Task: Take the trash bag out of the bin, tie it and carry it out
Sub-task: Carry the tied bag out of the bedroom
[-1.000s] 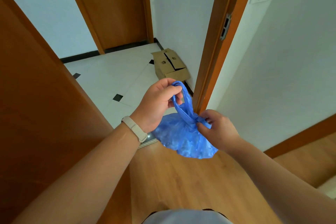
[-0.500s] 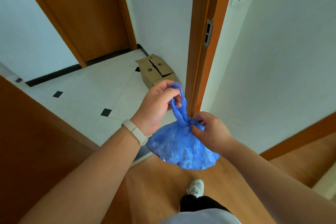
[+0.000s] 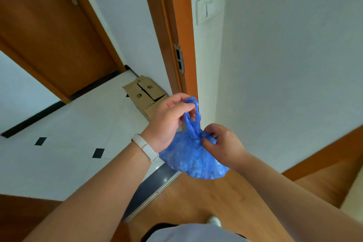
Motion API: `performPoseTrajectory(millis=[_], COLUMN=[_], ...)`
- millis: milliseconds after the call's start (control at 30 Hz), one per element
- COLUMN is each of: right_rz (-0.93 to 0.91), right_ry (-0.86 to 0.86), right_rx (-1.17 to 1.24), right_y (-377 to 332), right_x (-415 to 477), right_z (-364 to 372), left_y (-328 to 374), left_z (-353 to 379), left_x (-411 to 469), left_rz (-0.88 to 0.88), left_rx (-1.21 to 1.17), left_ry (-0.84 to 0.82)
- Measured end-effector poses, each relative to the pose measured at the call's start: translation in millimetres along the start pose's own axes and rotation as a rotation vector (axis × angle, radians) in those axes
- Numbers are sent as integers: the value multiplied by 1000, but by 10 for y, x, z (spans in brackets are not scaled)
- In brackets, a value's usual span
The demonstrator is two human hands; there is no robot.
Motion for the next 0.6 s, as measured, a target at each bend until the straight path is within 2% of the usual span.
performPoseTrajectory(millis=[200, 600], right_rz=[70, 240], right_ry=[104, 325], right_rx=[-26, -63], right_y=[350, 1033], right_x=[271, 305], right_z=[-373, -748], left_y=[-46, -485], left_z=[618, 1550], left_x=[461, 869], left_rz=[-120, -214], left_rx=[-97, 44], left_ry=[-83, -385])
Point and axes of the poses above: each hand's wrist, its own x-axis towards the middle knuckle, its own z-axis out of the palm, y = z × x, the point moved 7 cm from there along x, towards the middle knuckle, and after that the axes turned 15 degrees about y, right-handed, at the moved point
